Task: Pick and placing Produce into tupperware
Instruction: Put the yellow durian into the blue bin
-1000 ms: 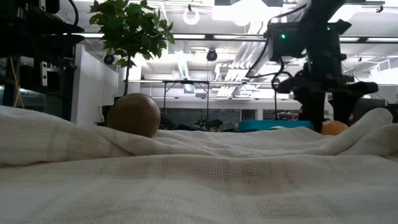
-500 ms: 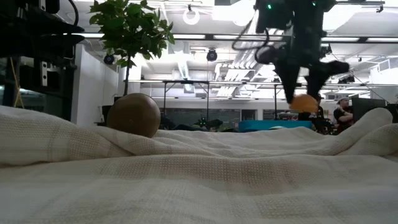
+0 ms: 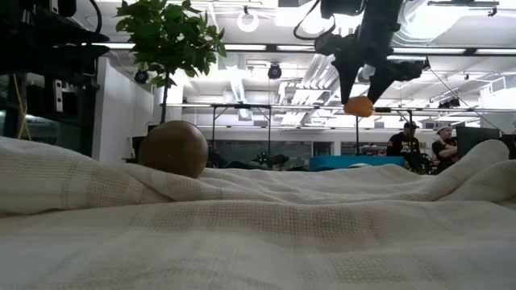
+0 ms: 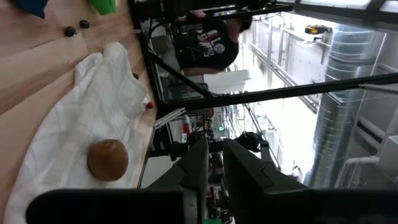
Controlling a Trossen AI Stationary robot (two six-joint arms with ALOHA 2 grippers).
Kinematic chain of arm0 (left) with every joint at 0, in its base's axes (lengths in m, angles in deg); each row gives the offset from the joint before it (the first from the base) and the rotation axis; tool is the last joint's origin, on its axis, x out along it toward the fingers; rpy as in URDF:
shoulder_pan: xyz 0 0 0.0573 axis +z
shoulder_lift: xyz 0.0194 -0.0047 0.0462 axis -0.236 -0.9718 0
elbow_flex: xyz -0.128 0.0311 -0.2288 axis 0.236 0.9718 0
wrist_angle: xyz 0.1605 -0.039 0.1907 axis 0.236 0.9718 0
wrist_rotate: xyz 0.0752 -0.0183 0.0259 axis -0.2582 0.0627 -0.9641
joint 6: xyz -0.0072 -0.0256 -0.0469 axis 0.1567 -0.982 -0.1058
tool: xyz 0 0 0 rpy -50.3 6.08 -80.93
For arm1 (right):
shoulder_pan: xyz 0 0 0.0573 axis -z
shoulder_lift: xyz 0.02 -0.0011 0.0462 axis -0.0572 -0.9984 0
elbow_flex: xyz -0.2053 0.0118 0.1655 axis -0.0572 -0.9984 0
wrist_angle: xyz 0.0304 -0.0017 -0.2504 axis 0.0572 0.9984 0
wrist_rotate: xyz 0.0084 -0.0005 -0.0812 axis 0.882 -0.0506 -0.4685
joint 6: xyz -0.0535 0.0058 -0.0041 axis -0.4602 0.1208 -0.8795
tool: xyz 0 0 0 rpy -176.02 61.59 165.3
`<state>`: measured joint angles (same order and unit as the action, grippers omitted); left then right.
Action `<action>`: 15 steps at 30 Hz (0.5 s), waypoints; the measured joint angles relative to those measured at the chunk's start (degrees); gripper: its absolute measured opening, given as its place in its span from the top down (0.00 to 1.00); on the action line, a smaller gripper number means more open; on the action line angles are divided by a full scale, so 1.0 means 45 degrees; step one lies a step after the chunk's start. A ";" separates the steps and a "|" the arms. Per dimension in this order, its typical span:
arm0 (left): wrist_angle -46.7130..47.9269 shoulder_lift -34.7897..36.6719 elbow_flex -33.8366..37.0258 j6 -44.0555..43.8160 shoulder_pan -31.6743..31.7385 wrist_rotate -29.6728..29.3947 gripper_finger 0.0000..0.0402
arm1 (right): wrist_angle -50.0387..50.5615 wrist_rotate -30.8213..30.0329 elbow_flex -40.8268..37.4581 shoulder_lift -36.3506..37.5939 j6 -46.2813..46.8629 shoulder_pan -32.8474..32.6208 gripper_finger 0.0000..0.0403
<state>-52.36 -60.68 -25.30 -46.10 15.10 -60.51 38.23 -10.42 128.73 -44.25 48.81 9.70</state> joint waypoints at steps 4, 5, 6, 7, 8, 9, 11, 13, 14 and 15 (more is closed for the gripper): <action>0.0000 0.0001 0.0003 0.0010 0.0003 -0.0004 0.90 | 0.0007 -0.0018 0.0250 0.0000 -0.0541 0.0725 0.51; 0.0000 0.0001 0.0000 0.0021 0.0003 -0.0004 0.90 | 0.0003 -0.0015 0.0314 0.0000 -0.0704 0.0905 0.51; 0.0000 -0.0001 0.0001 0.0024 0.0004 -0.0004 0.90 | -0.0003 -0.0018 0.0359 0.0000 -0.0856 0.1094 0.51; 0.0000 -0.0001 0.0000 0.0029 0.0000 -0.0004 0.90 | -0.0014 -0.0014 0.0388 0.0000 -0.1026 0.1278 0.51; 0.0000 0.0001 0.0000 0.0029 0.0000 -0.0004 0.90 | 0.0000 -0.0015 0.0414 0.0000 -0.1131 0.1477 0.51; 0.0000 -0.0001 0.0002 0.0029 0.0003 -0.0004 0.90 | 0.0000 -0.0015 0.0434 0.0000 -0.1322 0.1673 0.51; 0.0000 -0.0001 0.0000 0.0029 0.0001 -0.0004 0.90 | -0.0032 -0.0010 0.0454 0.0000 -0.1634 0.2077 0.51; 0.0000 0.0001 0.0004 0.0028 0.0000 -0.0004 0.90 | -0.0025 0.0019 0.0454 0.0000 -0.1982 0.2467 0.51; 0.0000 -0.0001 0.0000 0.0024 0.0000 -0.0004 0.90 | -0.0040 0.0049 0.0454 0.0000 -0.2187 0.2657 0.51; 0.0000 -0.0001 0.0000 0.0024 0.0000 -0.0004 0.90 | -0.0054 0.0118 0.0454 0.0000 -0.2362 0.2830 0.51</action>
<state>-52.36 -60.68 -25.30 -45.99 15.10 -60.53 37.98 -9.89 130.77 -44.25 38.18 22.44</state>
